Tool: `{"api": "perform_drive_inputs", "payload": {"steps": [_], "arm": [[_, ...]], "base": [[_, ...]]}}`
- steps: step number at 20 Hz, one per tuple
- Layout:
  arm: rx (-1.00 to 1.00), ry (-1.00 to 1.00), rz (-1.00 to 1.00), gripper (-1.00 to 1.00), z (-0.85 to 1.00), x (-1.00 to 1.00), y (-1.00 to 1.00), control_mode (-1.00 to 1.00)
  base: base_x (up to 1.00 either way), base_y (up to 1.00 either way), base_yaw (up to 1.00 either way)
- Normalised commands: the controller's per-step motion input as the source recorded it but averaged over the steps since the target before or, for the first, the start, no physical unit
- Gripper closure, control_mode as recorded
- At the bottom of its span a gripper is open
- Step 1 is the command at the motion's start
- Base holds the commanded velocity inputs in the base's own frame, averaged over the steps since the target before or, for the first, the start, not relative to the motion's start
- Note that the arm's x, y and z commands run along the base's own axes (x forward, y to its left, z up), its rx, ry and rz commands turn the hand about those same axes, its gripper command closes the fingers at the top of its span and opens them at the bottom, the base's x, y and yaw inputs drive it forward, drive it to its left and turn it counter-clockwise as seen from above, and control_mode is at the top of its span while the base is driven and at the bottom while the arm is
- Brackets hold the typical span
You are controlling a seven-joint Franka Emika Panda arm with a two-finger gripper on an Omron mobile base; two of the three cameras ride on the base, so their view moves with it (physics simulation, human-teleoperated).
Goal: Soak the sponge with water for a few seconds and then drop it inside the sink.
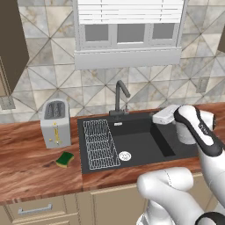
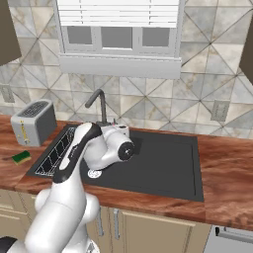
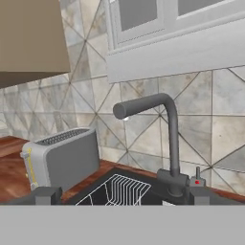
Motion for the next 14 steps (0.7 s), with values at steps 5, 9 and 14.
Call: {"api": "perform_drive_inputs", "payload": {"steps": [5, 9, 14], "arm": [[0.00, 0.00, 0.08, -1.00, -0.01, 0.16, 0.00, -1.00], [0.00, 0.00, 0.08, -1.00, 0.00, 0.26, 0.00, -1.00], [0.00, 0.00, 0.07, -1.00, 0.00, 0.22, 0.00, -1.00]], "base": [[0.00, 0.00, 0.00], [0.00, 0.00, 0.00], [0.00, 0.00, 0.00]]}}
